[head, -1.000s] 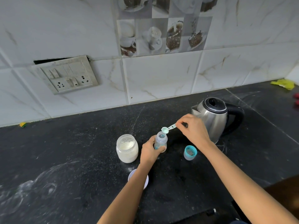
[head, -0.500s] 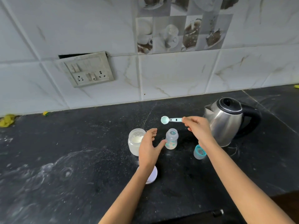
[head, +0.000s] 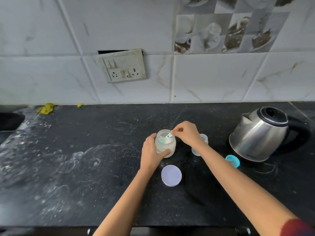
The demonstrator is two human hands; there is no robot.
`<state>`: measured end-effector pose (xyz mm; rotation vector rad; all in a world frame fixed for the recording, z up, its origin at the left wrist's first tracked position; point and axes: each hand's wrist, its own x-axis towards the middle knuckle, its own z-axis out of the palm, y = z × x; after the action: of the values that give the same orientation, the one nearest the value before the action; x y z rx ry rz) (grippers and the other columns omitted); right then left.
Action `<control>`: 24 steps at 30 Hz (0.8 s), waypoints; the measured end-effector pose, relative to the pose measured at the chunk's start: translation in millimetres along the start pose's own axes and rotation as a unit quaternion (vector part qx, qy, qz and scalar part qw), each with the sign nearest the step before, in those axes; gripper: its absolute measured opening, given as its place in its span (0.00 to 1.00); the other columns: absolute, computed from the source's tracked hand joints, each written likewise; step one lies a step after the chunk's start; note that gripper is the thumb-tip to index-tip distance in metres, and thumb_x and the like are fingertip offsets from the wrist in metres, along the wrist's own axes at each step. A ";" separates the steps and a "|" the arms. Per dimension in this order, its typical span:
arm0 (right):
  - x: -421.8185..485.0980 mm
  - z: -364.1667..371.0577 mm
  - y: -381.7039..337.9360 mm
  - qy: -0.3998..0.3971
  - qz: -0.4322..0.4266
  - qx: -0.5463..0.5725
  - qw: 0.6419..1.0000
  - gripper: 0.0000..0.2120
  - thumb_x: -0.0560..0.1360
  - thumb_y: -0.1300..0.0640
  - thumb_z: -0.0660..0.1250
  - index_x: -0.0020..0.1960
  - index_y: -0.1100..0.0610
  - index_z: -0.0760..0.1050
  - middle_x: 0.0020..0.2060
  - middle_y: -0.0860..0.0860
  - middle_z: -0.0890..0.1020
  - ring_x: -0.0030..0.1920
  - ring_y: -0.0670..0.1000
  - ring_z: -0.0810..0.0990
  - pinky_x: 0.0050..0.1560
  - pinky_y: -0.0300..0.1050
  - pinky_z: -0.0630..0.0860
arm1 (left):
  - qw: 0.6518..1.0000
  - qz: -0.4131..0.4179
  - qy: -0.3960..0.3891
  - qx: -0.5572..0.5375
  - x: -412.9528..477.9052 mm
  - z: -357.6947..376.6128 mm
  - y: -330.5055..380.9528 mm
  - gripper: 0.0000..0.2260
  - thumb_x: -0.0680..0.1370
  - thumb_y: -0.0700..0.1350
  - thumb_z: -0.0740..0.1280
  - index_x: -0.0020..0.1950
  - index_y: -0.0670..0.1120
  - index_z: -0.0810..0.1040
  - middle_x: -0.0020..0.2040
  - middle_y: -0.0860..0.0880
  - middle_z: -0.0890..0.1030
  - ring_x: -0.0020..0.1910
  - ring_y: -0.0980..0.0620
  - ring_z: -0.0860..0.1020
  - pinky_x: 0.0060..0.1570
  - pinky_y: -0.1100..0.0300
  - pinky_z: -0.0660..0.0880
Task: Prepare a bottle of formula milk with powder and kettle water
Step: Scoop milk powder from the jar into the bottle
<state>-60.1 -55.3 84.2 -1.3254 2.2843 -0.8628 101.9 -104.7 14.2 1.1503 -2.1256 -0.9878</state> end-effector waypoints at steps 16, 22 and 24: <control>0.5 0.0 9.2 0.055 -0.018 0.060 0.997 0.06 0.75 0.58 0.71 0.50 0.56 0.84 0.48 0.49 0.84 0.47 0.43 0.78 0.53 0.38 0.73 | 0.998 0.026 0.037 0.048 4.7 4.2 6.0 0.36 0.66 0.55 0.76 0.69 0.47 0.66 0.66 0.50 0.72 0.65 0.49 0.69 0.64 0.49 0.68; -16.9 -55.8 37.6 0.144 -0.002 0.122 0.982 0.05 0.75 0.57 0.71 0.49 0.52 0.83 0.48 0.47 0.83 0.49 0.45 0.80 0.52 0.38 0.75 | 0.993 0.077 0.070 0.056 16.0 9.4 46.7 0.35 0.70 0.58 0.73 0.72 0.46 0.63 0.69 0.50 0.69 0.68 0.50 0.66 0.68 0.51 0.62; -22.9 -73.7 51.3 0.171 0.006 0.137 0.976 0.05 0.75 0.57 0.70 0.48 0.52 0.84 0.47 0.47 0.84 0.49 0.46 0.80 0.52 0.38 0.75 | 0.992 0.100 0.063 0.050 19.4 13.9 61.8 0.34 0.71 0.58 0.72 0.72 0.47 0.64 0.69 0.50 0.70 0.68 0.50 0.67 0.68 0.50 0.64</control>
<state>-124.6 7.7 105.4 -1.1097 2.3014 -1.4392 52.7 -93.5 57.1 0.9941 -2.1590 -0.7055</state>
